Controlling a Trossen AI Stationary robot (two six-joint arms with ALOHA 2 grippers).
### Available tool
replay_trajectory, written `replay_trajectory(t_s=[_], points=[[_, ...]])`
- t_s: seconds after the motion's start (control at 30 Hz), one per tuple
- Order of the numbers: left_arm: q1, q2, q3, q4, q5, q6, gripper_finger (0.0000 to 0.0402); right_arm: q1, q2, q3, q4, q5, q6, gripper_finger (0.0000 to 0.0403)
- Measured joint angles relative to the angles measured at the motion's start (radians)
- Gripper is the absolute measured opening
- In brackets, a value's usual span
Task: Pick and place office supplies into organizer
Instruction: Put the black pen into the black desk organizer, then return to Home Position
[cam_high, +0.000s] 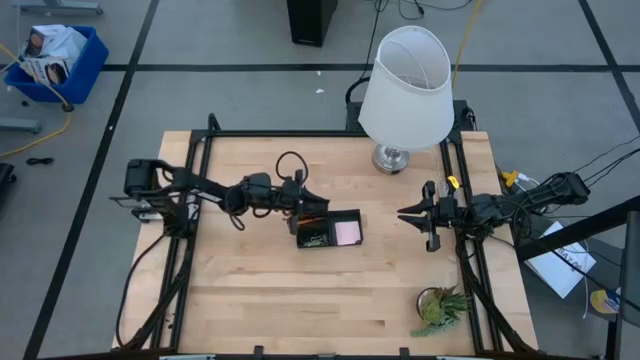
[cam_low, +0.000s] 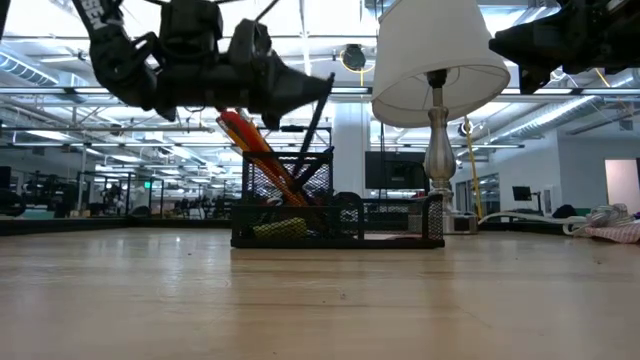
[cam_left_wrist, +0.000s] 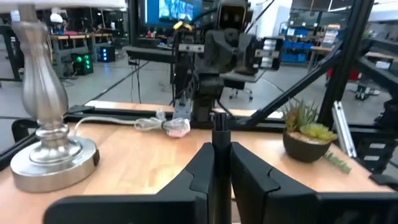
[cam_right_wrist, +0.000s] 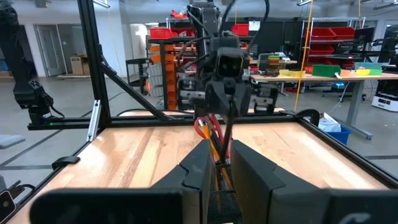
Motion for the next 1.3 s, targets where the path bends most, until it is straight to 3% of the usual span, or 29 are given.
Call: replay_trajectory(t_s=[0.13, 0.37, 0.7, 0.97, 1.13, 1.3], points=[[0.013, 0.046, 0.001, 0.003, 0.0, -0.013, 0.0035, 0.0, 0.0, 0.0, 0.0, 0.0, 0.0, 0.0055], [0.019, 0.089, 0.001, -0.005, -0.013, -0.033, 0.0061, 0.0, 0.0, 0.0, 0.0, 0.0, 0.0, 0.0055], [0.013, 0.077, 0.001, -0.055, -0.012, -0.09, 0.0064, 0.0, 0.0, 0.0, 0.0, 0.0, 0.0, 0.0055], [0.013, -0.023, 0.0, -0.059, 0.012, -0.094, 0.0065, 0.0, 0.0, 0.0, 0.0, 0.0, 0.0, 0.0055], [0.011, -0.151, 0.0, -0.072, 0.017, -0.15, 0.0065, 0.0, 0.0, 0.0, 0.0, 0.0, 0.0, 0.0055], [-0.008, -0.349, 0.001, -0.295, 0.121, -0.126, 0.0065, 0.0, 0.0, 0.0, 0.0, 0.0, 0.0, 0.0055]])
